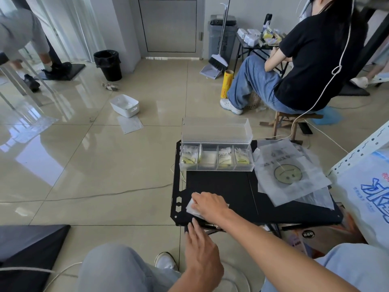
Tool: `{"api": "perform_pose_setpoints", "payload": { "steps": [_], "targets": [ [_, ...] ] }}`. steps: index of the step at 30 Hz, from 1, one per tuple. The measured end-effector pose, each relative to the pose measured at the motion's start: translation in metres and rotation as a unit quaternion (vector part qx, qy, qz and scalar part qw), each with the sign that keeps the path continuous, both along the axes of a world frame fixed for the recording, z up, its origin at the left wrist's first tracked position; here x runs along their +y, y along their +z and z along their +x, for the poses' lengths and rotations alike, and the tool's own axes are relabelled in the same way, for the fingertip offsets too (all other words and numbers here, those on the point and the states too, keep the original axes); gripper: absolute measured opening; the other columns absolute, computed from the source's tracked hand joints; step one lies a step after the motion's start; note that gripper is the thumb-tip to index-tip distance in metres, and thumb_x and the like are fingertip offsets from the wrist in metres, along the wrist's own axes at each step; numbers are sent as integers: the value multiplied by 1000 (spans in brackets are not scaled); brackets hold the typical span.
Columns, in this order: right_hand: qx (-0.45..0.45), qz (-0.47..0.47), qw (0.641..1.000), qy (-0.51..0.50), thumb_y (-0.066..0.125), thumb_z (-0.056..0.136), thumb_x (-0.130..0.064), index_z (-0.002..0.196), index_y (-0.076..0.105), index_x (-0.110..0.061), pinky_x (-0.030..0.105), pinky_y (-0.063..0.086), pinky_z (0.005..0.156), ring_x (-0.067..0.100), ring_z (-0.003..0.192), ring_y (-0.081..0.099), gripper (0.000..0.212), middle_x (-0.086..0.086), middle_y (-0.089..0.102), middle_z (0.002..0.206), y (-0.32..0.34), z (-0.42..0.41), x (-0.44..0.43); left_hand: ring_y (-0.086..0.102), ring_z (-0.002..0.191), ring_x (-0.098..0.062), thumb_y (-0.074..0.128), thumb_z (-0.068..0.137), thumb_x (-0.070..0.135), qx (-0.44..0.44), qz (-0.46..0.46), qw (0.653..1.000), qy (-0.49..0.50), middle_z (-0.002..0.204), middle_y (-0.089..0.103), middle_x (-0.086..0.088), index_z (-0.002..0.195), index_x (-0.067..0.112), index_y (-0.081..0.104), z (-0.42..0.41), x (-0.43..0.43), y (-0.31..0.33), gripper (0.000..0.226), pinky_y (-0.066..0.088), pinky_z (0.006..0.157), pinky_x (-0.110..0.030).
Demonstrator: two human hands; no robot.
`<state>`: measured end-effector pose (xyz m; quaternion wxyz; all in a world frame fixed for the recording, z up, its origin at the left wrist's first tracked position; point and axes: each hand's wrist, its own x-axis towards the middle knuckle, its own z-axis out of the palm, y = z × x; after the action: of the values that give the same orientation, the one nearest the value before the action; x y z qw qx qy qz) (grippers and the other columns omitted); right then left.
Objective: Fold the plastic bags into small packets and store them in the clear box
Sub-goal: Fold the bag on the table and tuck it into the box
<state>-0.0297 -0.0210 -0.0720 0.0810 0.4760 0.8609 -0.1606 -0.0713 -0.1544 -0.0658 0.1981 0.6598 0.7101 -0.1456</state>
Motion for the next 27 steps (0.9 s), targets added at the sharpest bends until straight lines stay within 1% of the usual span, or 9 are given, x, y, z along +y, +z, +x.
{"api": "perform_pose_setpoints", "payload": {
  "steps": [5,10,13,15,18,20,23,25,27],
  "targets": [
    [82,-23,994,-70,44,108,-35,110,53,-18,40,47,74,31,99,66,20,7,67,112,4,5,-9,-21,157,-35,40,95,15,-33,67,997,-11,161,-34,-25,139,-6,-36,-32,16,-8,91,0,131,-44],
    [127,-103,982,-95,49,106,-32,107,60,-22,44,53,79,29,99,64,15,5,66,111,17,23,-7,-12,160,-30,46,94,15,-35,58,998,-6,171,-17,-20,159,0,-19,-36,22,-16,94,11,129,-37],
    [73,14,987,-144,55,103,-33,123,53,-21,38,49,76,30,108,63,24,5,58,118,19,45,-21,-6,161,-30,51,92,17,-36,67,997,-2,172,-10,-17,162,2,-11,-38,24,-15,94,16,128,-38],
    [55,24,958,-282,60,99,-42,126,48,-15,35,44,73,33,110,67,40,9,60,120,22,59,-37,-3,160,-31,52,92,18,-40,68,997,5,172,-7,-18,162,1,-6,-37,26,-15,93,18,128,-38],
    [120,-151,873,-448,63,91,-49,99,62,-9,32,58,71,21,80,77,41,8,77,94,15,67,-58,3,159,-35,53,91,19,-43,75,996,14,170,-2,-21,162,-1,-2,-32,24,-13,92,22,126,-37],
    [226,-226,814,-486,70,88,-37,86,69,-6,33,62,60,15,60,76,31,5,78,70,5,63,-67,7,157,-36,53,89,18,-42,83,996,15,169,3,-20,161,0,1,-29,24,-14,91,23,124,-36],
    [355,-251,729,-528,73,92,-12,86,66,-1,28,53,50,20,62,78,14,12,78,72,-4,60,-74,8,157,-36,54,93,25,-34,100,994,16,169,4,-20,161,3,3,-32,23,-18,88,21,125,-37],
    [379,-250,720,-526,72,93,-8,88,65,-2,26,52,51,20,62,78,10,12,78,73,-4,64,-73,8,156,-37,55,95,34,-36,110,993,31,170,4,-17,163,9,4,-35,25,-21,89,20,125,-41],
    [362,-234,741,-515,72,92,-8,88,67,-3,25,54,54,17,61,77,8,9,78,72,-2,69,-71,9,156,-37,58,93,42,-38,124,991,37,170,4,-14,163,17,4,-37,29,-24,91,20,124,-44]
  ]
}}
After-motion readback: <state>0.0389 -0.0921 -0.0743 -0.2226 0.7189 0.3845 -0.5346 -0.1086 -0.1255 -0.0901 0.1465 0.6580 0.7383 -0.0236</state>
